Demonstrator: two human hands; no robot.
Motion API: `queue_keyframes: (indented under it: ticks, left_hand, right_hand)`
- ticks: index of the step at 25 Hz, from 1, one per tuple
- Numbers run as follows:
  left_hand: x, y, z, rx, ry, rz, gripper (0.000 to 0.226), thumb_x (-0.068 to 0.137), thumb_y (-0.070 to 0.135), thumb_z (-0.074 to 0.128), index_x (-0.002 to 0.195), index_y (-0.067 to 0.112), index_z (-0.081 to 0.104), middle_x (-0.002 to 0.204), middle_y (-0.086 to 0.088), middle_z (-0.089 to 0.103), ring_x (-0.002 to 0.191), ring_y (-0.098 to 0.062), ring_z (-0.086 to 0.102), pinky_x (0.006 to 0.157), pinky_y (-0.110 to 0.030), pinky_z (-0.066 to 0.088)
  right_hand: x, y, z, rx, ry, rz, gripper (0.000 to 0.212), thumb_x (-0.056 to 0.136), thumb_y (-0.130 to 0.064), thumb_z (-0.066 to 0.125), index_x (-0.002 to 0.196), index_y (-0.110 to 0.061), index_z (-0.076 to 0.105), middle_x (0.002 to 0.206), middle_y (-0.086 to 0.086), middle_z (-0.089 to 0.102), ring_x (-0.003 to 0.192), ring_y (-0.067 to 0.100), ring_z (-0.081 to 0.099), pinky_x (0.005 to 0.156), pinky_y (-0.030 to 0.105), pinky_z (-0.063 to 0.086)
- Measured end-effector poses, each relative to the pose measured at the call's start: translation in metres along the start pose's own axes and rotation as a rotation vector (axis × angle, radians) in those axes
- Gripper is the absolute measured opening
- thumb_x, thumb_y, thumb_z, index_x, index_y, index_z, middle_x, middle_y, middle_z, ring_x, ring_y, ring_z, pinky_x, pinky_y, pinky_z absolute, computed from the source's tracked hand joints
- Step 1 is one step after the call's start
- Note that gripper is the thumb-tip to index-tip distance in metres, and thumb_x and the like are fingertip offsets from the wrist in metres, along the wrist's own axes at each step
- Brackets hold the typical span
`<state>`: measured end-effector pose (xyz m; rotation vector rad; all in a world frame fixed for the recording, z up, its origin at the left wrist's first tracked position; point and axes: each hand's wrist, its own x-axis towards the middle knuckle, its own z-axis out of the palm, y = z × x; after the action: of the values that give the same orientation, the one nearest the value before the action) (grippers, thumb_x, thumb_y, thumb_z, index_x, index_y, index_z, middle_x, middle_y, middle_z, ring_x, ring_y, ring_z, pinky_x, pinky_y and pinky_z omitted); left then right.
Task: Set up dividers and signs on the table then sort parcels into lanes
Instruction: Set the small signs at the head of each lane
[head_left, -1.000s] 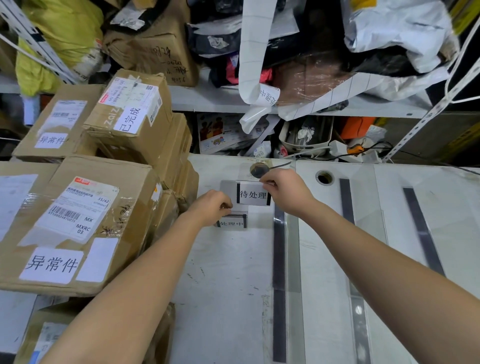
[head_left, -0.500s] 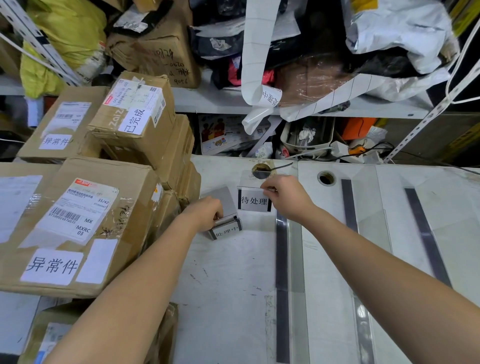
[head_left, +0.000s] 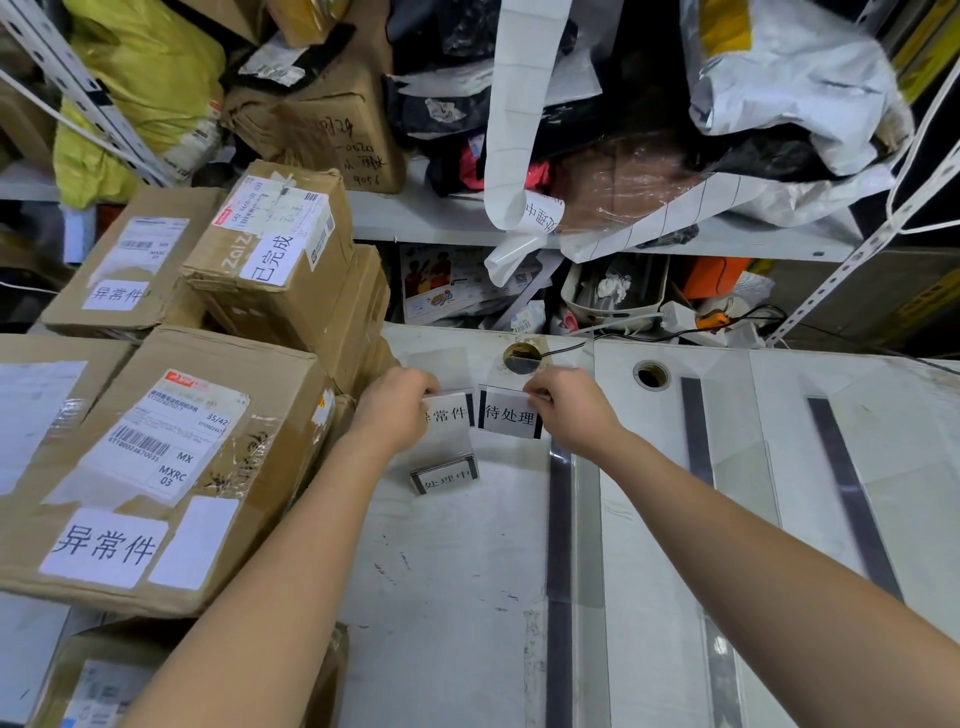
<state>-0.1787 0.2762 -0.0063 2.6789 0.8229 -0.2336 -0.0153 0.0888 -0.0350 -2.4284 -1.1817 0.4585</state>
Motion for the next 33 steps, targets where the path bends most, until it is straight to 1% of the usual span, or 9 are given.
queue_keyframes:
  ticks: [6, 12, 18, 22, 24, 26, 29, 31, 33]
  left_hand:
    - [0.011, -0.003, -0.013, -0.229, 0.167, 0.014, 0.029, 0.092, 0.003, 0.067, 0.116, 0.017, 0.074, 0.115, -0.003, 0.073, 0.108, -0.025, 0.065, 0.093, -0.037, 0.053]
    - [0.021, -0.006, -0.005, -0.379, 0.255, 0.058, 0.027, 0.089, -0.001, 0.071, 0.112, 0.013, 0.075, 0.108, -0.005, 0.069, 0.1, -0.019, 0.064, 0.087, -0.023, 0.042]
    - [0.025, -0.008, 0.001, -0.437, 0.283, 0.075, 0.026, 0.087, 0.0, 0.074, 0.111, 0.012, 0.076, 0.106, -0.006, 0.07, 0.098, -0.017, 0.064, 0.089, -0.023, 0.044]
    - [0.02, -0.009, 0.004, -0.427, 0.264, 0.061, 0.026, 0.087, 0.0, 0.074, 0.11, 0.012, 0.076, 0.107, -0.007, 0.07, 0.099, -0.02, 0.065, 0.091, -0.026, 0.047]
    - [0.016, -0.008, 0.003, -0.415, 0.248, 0.052, 0.026, 0.088, 0.001, 0.073, 0.111, 0.013, 0.075, 0.108, -0.007, 0.07, 0.1, -0.02, 0.065, 0.091, -0.026, 0.048]
    - [0.013, -0.005, 0.0, -0.412, 0.237, 0.041, 0.027, 0.089, 0.002, 0.072, 0.113, 0.015, 0.075, 0.111, -0.006, 0.07, 0.103, -0.02, 0.065, 0.094, -0.029, 0.049]
    - [0.008, 0.008, -0.012, -0.416, 0.242, 0.059, 0.027, 0.091, 0.004, 0.071, 0.114, 0.016, 0.074, 0.113, -0.003, 0.071, 0.108, -0.019, 0.065, 0.1, -0.036, 0.051]
    - [0.008, 0.022, -0.025, -0.426, 0.253, 0.079, 0.026, 0.093, 0.003, 0.069, 0.116, 0.014, 0.073, 0.116, -0.002, 0.07, 0.111, -0.018, 0.063, 0.101, -0.033, 0.049]
    - [0.001, 0.048, -0.038, -0.402, 0.248, 0.151, 0.026, 0.094, 0.003, 0.067, 0.117, 0.014, 0.073, 0.117, -0.002, 0.069, 0.115, -0.02, 0.06, 0.102, -0.035, 0.047]
  right_hand:
    - [0.005, 0.003, 0.013, 0.026, -0.044, 0.078, 0.02, 0.094, -0.007, 0.059, 0.099, -0.009, 0.078, 0.1, 0.009, 0.076, 0.095, 0.03, 0.066, 0.078, 0.04, 0.055]
    - [0.015, 0.002, 0.026, -0.02, -0.109, 0.164, 0.02, 0.093, -0.004, 0.058, 0.091, -0.004, 0.078, 0.096, 0.015, 0.076, 0.09, 0.032, 0.068, 0.08, 0.046, 0.06]
    - [0.017, 0.006, 0.043, -0.097, -0.172, 0.256, 0.02, 0.091, 0.002, 0.062, 0.097, -0.006, 0.079, 0.102, 0.014, 0.073, 0.091, 0.033, 0.07, 0.08, 0.043, 0.062]
    - [0.015, 0.003, 0.043, -0.088, -0.18, 0.273, 0.022, 0.094, -0.005, 0.064, 0.111, -0.007, 0.077, 0.114, 0.014, 0.073, 0.105, 0.032, 0.068, 0.089, 0.043, 0.06]
    - [0.01, -0.001, 0.034, -0.059, -0.166, 0.268, 0.033, 0.094, -0.018, 0.07, 0.126, -0.013, 0.07, 0.127, 0.01, 0.068, 0.117, 0.028, 0.063, 0.097, 0.041, 0.055]
    - [0.004, -0.008, 0.019, -0.017, -0.141, 0.237, 0.044, 0.092, -0.026, 0.073, 0.134, -0.015, 0.064, 0.134, 0.007, 0.064, 0.121, 0.025, 0.061, 0.101, 0.038, 0.052]
    - [-0.011, -0.017, -0.012, -0.033, -0.077, 0.174, 0.05, 0.091, -0.03, 0.072, 0.138, -0.017, 0.061, 0.139, 0.004, 0.062, 0.128, 0.023, 0.056, 0.104, 0.038, 0.048]
    - [-0.017, -0.019, -0.037, -0.1, -0.025, 0.15, 0.049, 0.09, -0.031, 0.071, 0.136, -0.018, 0.062, 0.136, 0.004, 0.063, 0.129, 0.025, 0.055, 0.103, 0.04, 0.048]
    - [-0.041, -0.014, -0.067, -0.135, 0.038, 0.196, 0.046, 0.09, -0.031, 0.069, 0.133, -0.018, 0.064, 0.132, 0.005, 0.065, 0.128, 0.028, 0.055, 0.103, 0.043, 0.048]
